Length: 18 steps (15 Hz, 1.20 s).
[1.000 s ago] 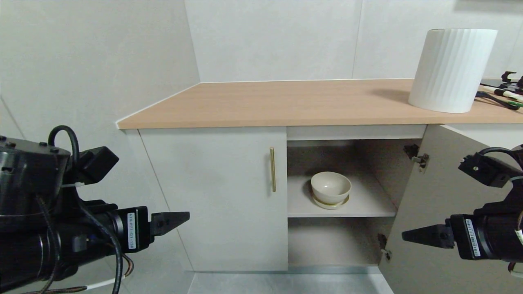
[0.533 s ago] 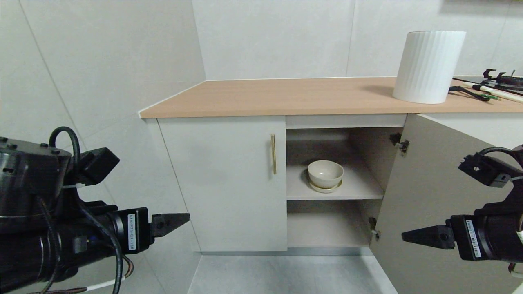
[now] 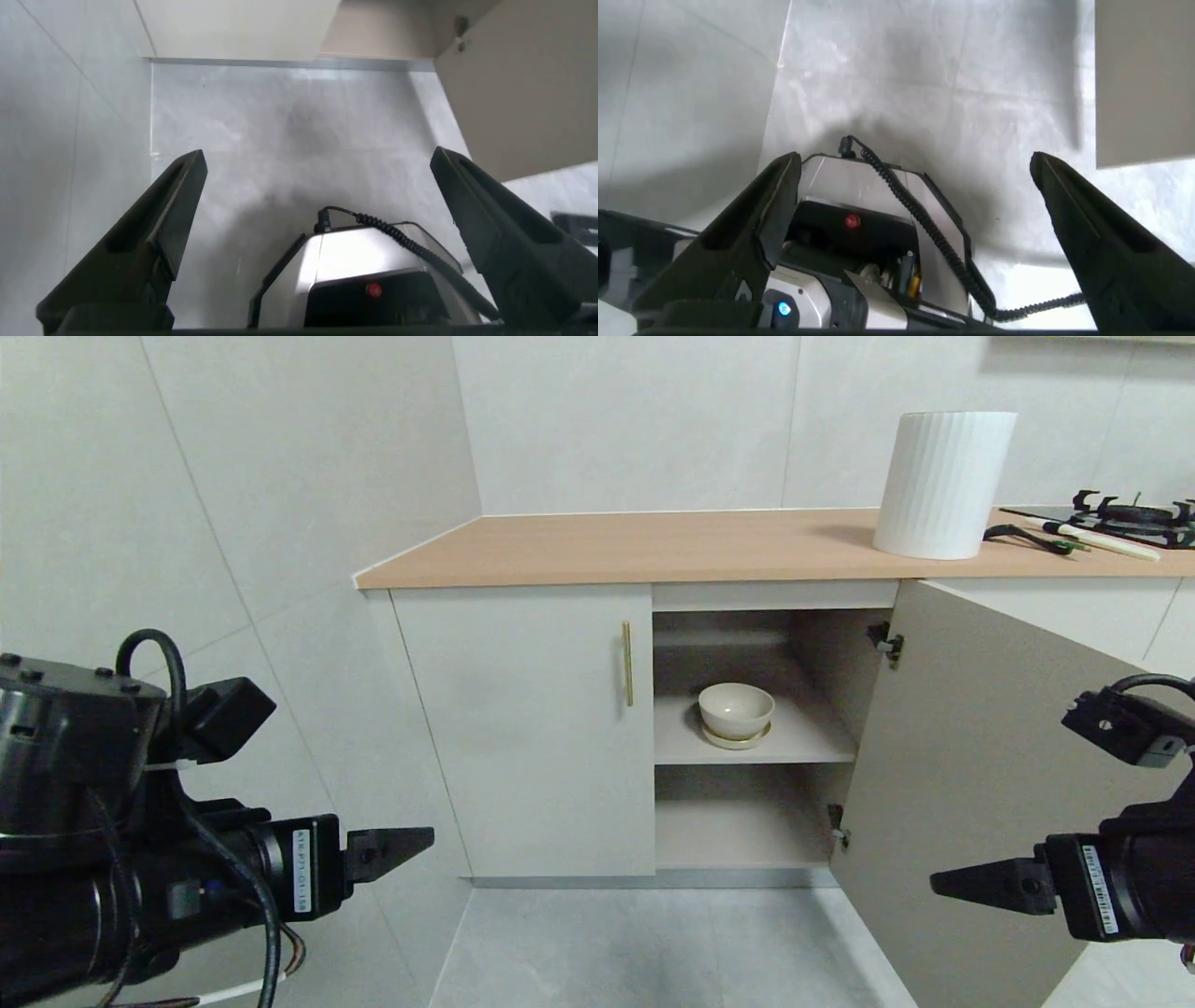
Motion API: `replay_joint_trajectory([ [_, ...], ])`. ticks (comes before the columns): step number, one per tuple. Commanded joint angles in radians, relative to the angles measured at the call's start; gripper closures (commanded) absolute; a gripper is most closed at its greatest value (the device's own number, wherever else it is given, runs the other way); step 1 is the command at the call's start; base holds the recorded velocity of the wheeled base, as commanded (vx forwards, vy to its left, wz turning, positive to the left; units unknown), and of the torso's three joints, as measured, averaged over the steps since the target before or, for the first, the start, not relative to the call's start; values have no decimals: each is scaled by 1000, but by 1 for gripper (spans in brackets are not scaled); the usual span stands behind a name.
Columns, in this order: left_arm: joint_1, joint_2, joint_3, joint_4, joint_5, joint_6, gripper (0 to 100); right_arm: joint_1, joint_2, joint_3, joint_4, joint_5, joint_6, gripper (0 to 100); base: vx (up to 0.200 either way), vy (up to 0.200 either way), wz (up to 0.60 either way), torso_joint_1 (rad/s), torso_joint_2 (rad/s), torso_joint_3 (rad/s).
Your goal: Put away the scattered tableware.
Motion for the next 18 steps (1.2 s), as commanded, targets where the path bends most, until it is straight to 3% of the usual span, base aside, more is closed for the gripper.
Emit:
replay_joint_trajectory([
  [1, 0, 2, 0, 0, 0, -1, 0, 1, -18, -4, 5, 0, -8, 0, 0, 0, 0, 0, 0, 0],
  [6, 0, 2, 4, 0, 0, 1, 0, -1, -34, -25, 69, -18, -23, 0, 0, 0, 0, 0, 0, 0],
  [10, 0, 2, 6, 0, 2, 3, 0, -1, -93, -47, 175, -50, -89, 0, 0, -200, 0, 4, 0, 2],
  [18, 0, 2, 6, 0, 2, 3, 0, -11, -82, -96, 341, -159, -97, 0, 0, -200, 0, 4, 3, 2],
])
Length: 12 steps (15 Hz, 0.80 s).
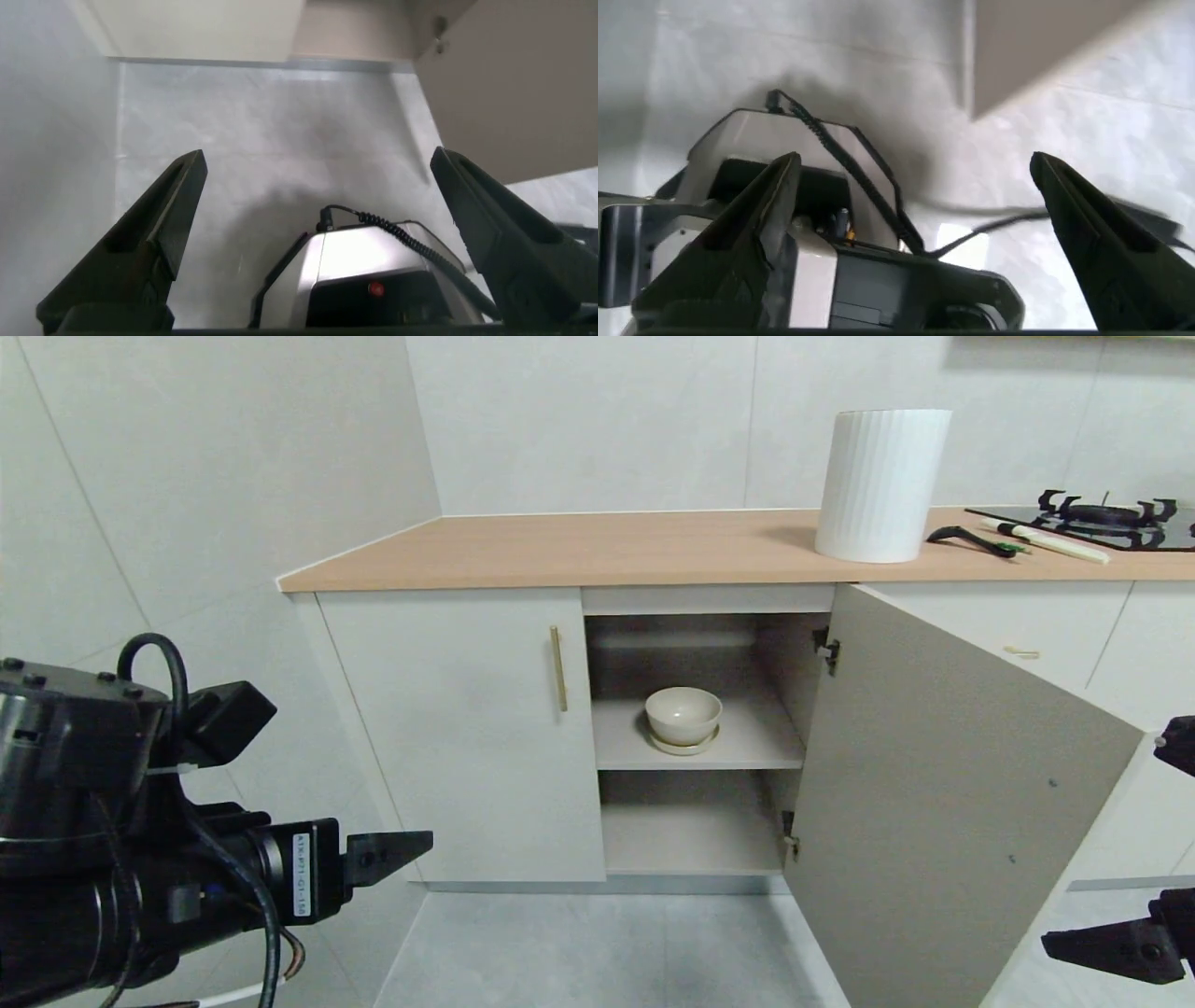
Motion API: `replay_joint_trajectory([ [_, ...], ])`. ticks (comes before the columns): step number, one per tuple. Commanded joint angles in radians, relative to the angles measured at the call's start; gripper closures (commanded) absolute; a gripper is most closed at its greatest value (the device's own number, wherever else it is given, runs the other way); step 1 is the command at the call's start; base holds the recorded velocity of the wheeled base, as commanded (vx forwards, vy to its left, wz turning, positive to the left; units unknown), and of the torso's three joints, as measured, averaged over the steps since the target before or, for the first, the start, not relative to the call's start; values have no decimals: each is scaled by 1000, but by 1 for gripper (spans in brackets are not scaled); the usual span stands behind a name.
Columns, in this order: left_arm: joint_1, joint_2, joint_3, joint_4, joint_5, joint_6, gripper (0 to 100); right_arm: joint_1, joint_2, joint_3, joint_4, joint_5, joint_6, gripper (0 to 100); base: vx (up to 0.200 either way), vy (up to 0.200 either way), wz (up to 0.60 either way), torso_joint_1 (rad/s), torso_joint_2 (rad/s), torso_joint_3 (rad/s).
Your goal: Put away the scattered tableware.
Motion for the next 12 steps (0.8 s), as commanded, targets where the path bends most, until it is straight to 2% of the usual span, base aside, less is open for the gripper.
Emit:
replay_joint_trajectory([
  [1, 0, 2, 2, 0, 1, 0, 0, -24, 5, -4, 17, -34, -17, 0, 0, -200, 0, 2, 2, 7],
  [2, 0, 2, 2, 0, 1, 0, 0, -55, 5, -6, 25, -51, -34, 0, 0, -200, 0, -2, 2, 7],
  [4, 0, 0, 5, 0, -1, 0, 0, -145, 4, -12, 25, -59, -71, 0, 0, 0, 0, 0, 0, 0],
  [8, 0, 2, 6, 0, -2, 0, 0, -404, 39, -30, -4, -67, -197, 0, 0, 0, 0, 0, 0, 0],
  [9, 0, 2, 6, 0, -2, 0, 0, -415, 45, -30, -10, -67, -198, 0, 0, 0, 0, 0, 0, 0],
  [10, -1, 2, 6, 0, -2, 0, 0, -489, 100, -21, -113, -61, -195, 0, 0, 0, 0, 0, 0, 0],
  [12, 0, 2, 6, 0, -2, 0, 0, -530, 159, -7, -193, -57, -191, 0, 0, 0, 0, 0, 0, 0],
])
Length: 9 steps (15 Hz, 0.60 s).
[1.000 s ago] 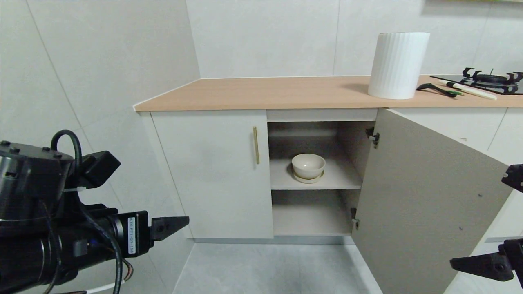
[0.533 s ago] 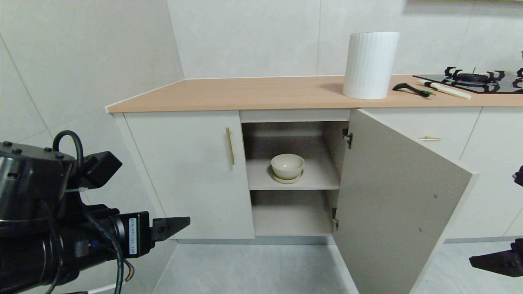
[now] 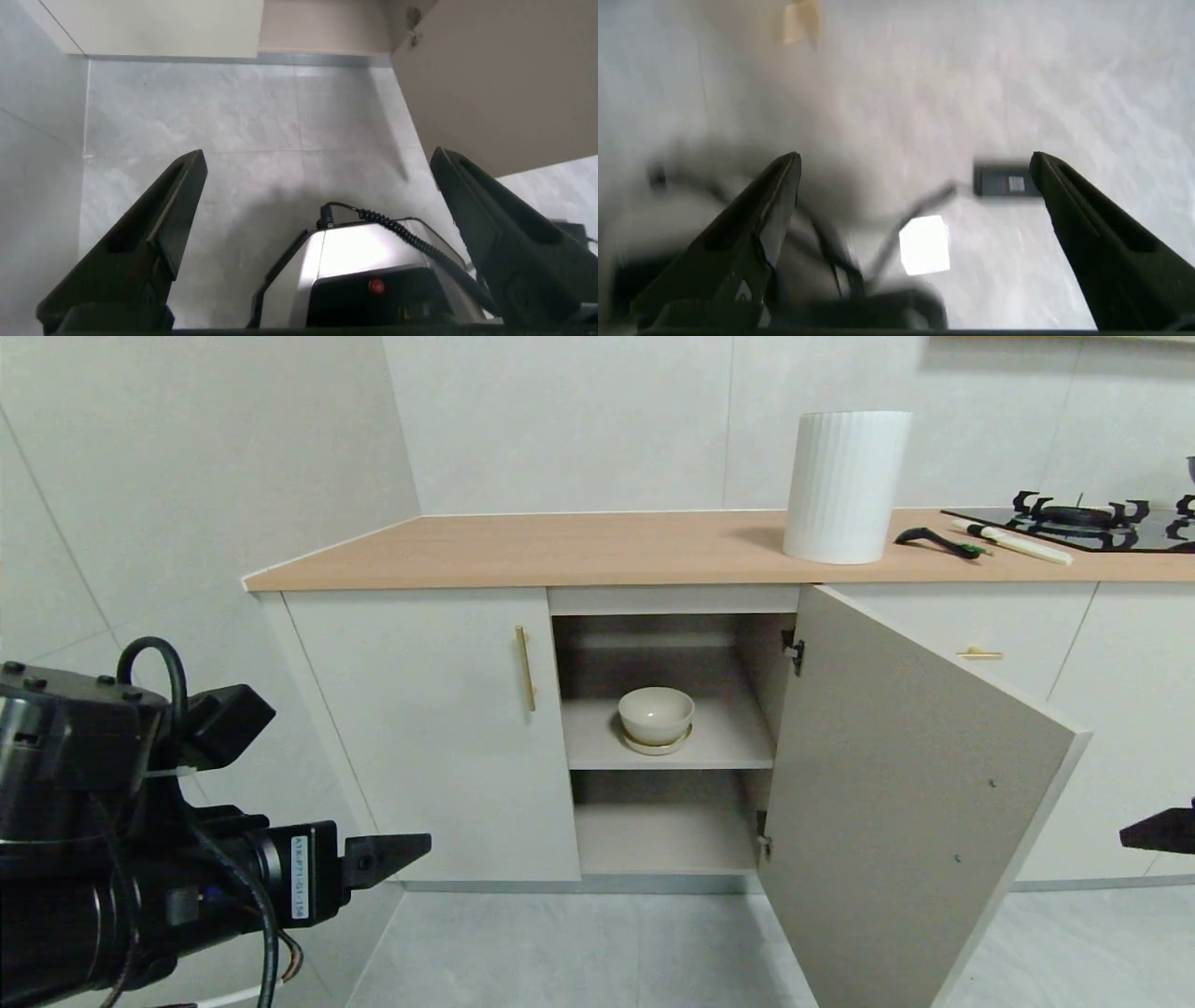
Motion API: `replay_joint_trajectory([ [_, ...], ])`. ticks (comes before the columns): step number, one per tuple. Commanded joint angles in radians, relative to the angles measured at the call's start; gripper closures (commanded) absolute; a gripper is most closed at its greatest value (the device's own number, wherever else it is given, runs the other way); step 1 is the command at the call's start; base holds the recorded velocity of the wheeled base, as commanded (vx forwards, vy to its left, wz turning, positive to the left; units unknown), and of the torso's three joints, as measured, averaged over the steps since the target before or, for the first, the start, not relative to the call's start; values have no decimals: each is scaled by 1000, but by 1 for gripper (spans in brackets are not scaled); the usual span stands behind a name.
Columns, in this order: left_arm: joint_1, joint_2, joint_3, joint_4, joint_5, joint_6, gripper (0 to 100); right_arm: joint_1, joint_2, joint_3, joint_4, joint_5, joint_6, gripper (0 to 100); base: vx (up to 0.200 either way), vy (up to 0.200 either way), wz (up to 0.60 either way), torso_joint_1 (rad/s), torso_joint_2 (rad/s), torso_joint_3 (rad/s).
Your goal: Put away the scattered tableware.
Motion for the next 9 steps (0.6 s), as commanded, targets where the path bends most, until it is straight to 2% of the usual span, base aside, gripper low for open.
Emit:
replay_joint_trajectory([
  [1, 0, 2, 2, 0, 0, 0, 0, -73, 106, 18, -77, 4, 6, 0, 0, 0, 0, 0, 0, 0],
  [3, 0, 2, 0, 0, 0, 0, 0, -90, 175, 33, -188, 6, 68, 0, 0, 0, 0, 0, 0, 0],
  [9, 0, 2, 0, 0, -2, 0, 0, -85, 252, 33, -205, 7, 85, 0, 0, 0, 0, 0, 0, 0],
])
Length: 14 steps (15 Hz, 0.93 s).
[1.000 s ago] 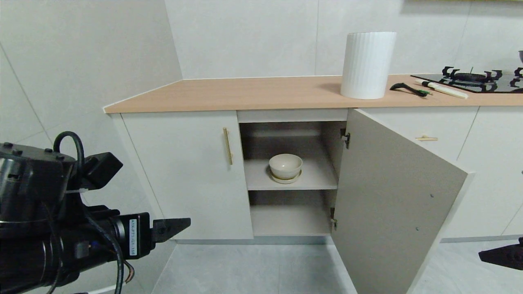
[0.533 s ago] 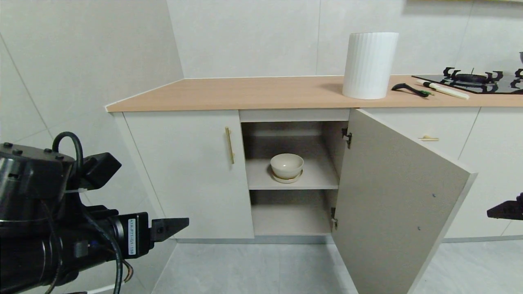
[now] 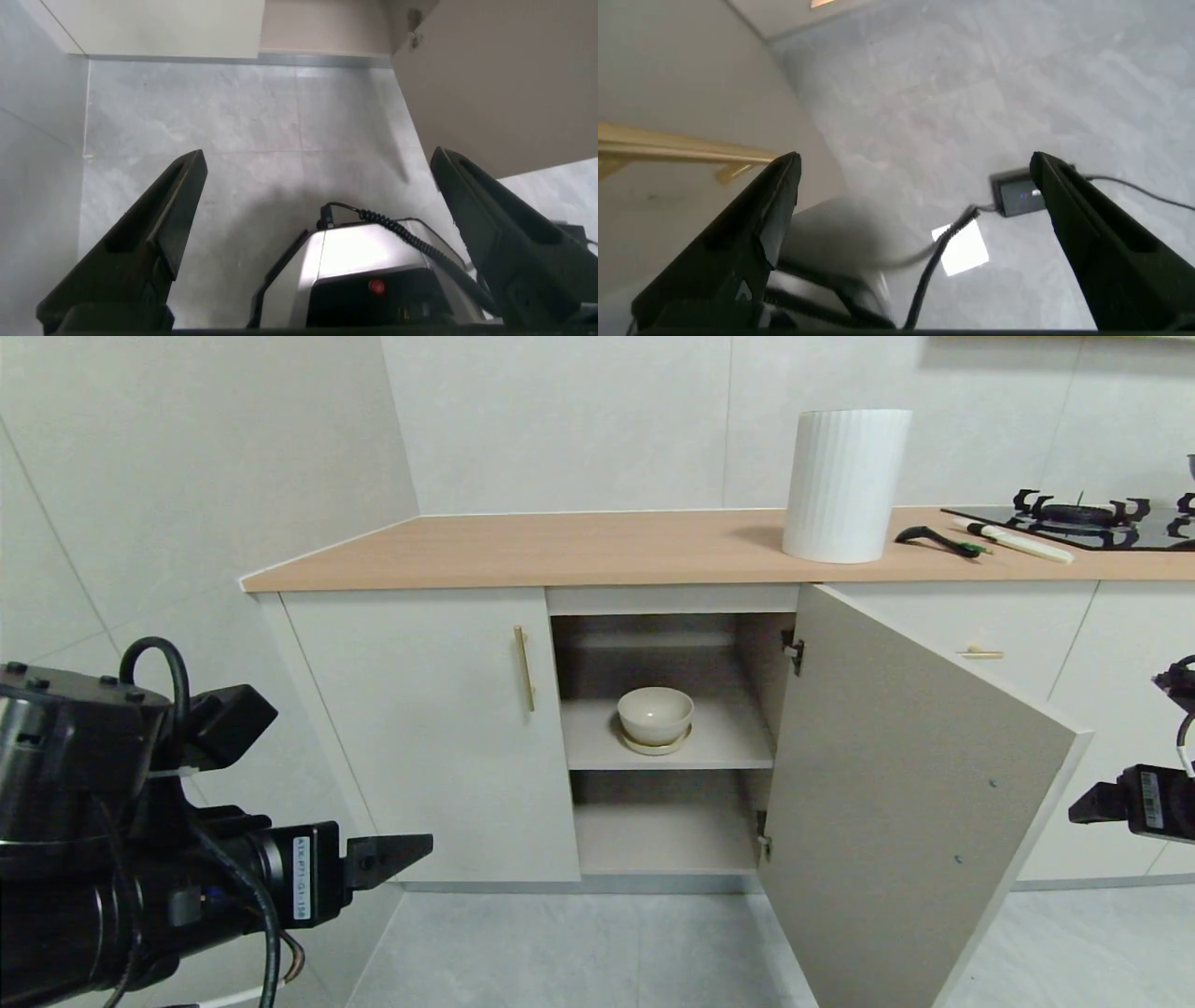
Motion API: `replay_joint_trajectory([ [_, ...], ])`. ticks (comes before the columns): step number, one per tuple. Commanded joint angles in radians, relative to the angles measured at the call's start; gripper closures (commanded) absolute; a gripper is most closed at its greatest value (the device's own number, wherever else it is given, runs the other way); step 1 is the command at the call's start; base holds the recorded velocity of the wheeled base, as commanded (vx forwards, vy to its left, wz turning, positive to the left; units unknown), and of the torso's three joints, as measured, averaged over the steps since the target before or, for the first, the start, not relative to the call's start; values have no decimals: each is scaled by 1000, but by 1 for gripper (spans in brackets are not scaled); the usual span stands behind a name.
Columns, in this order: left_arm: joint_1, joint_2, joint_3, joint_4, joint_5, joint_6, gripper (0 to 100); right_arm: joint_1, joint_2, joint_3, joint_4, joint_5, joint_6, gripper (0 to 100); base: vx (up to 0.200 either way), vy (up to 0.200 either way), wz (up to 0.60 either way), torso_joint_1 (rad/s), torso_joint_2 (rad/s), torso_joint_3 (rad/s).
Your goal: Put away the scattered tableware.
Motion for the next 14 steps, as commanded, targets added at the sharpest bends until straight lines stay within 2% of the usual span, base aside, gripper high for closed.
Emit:
replay_joint_trajectory([
  [1, 0, 2, 0, 0, 0, -1, 0, 7, 40, 4, -20, 4, 15, 0, 0, 0, 0, 0, 0, 0],
  [10, 0, 3, 0, 0, 0, -1, 0, 102, 101, 14, -131, 33, 174, 0, 0, 0, 0, 0, 0, 0],
  [14, 0, 2, -2, 0, 0, -2, 0, 268, 118, 66, -193, 33, 259, 0, 0, 0, 0, 0, 0, 0],
])
